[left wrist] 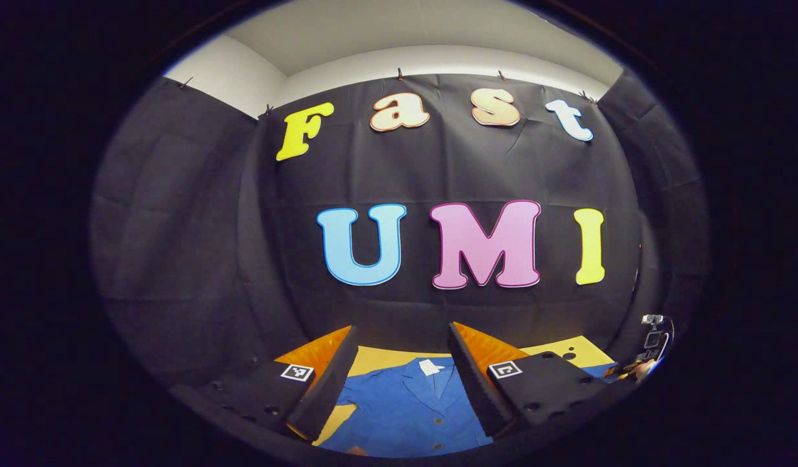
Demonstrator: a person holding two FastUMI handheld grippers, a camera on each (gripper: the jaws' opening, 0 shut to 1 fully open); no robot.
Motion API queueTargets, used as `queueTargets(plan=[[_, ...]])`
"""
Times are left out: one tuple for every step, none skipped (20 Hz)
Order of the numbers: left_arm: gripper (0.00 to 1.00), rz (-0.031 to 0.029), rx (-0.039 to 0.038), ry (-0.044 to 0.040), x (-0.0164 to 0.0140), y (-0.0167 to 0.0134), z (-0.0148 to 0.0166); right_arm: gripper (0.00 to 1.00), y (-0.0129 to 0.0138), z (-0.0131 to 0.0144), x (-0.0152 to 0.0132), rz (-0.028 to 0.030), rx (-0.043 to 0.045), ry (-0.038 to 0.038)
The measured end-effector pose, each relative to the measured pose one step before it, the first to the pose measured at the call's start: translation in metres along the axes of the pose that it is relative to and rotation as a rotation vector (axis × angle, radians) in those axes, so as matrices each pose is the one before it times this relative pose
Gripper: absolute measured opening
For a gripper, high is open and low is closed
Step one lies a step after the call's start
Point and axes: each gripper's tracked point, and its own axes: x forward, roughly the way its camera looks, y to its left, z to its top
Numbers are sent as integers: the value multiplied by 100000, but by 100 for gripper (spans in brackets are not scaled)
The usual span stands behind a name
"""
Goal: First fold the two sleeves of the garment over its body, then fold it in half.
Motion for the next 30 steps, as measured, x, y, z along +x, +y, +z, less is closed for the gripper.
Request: queueTargets(plan=[[80, -803, 967, 206, 366, -598, -74, 89, 134, 386, 425, -524, 343, -1035], [80, -1140, 1099, 265, 295, -601, -56, 95, -163, -85, -129, -471, 368, -100], [80, -1255, 792, -237, 331, -630, 18, 95, -20, 217, -158, -684, 719, -40], [80, -1230, 139, -517, 339, -629, 127, 95, -90, -146, -65, -962, 933, 648], [80, -1148, -415, -453, 255, -464, 112, 85, -429, -40, 353, -3248, -597, 187], [80, -1195, -372, -227, 223, -564, 56, 72, -624, -146, 127, -2535, -1869, 753], [80, -1020, -166, 39, 222, -460, -100, 60, -499, 42, 56, -1315, -1717, -43], [80, -782, -172, 58, 133, -222, 2, 47, 403, 66, 62, 1521, 699, 531], [80, -672, -313, -66, 86, -177, -77, 34, 590, 12, 269, 3021, 2345, 1276], [80, -451, -222, 159, 66, -80, -6, 22, -73, 178, -186, -103, 1431, 717], [80, 134, 15, 350, 110, 185, -58, 9, 75, -9, 207, 477, 792, 775], [80, 112, 108, 312, -4, 123, -61, 0, 190, -55, -231, -291, 92, 87], [80, 10, 302, 294, -215, 132, -144, 1, 183, -45, 215, 574, -2017, 108], [80, 477, 550, 123, -157, 234, -4, 1, 403, -144, 12, 1722, -1889, -629], [80, 291, 731, -90, -139, 365, 101, 1, 543, 17, 2, 2020, -1118, 179], [80, 325, 842, -575, -146, 385, 132, 1, 500, 130, -241, 1071, -818, -679], [80, 481, 604, -602, -221, 423, 46, 2, 272, 333, -401, 542, -673, -1235], [80, 277, 52, -79, -150, 334, -134, 1, 321, 428, -490, 668, -220, -1528], [80, -137, -731, 589, 72, 251, -258, 1, 516, 531, -743, 842, 163, -2181], [82, -449, -1391, 651, -94, 169, -261, 1, 753, 556, -696, 1491, 1, -1723], [80, -654, -1980, 91, -138, 283, -249, 1, 620, 497, -919, 778, -975, -2265], [80, -957, -1935, -171, -39, 183, -81, 1, 573, 448, -860, 962, -663, -1442], [80, -933, -1692, 122, -37, 392, -198, 1, 885, 456, -987, 1032, -1, -1407], [80, -616, -1100, 463, -49, 490, -171, 1, 1034, 282, -1116, 1205, 930, -672], [80, -708, -860, -70, -175, 671, -174, 1, 1377, 428, -1206, 1589, 1329, -1422], [80, -1162, -639, -629, -258, 749, 72, 1, 1866, 571, -1271, 2062, 746, -2103], [80, -952, -391, -909, -269, 863, 23, 1, 2210, 507, -1262, 2249, -296, -1774], [80, -658, -144, -270, -152, 1091, 37, 1, 2424, 368, -1020, 2322, -403, -2110], [80, -62, 116, 640, -99, 1383, -322, 1, 2909, 409, -913, 2637, -719, -1783], [80, 488, 359, 976, -173, 1642, -203, 1, 3117, 10, -775, 3063, -1686, -1271]])
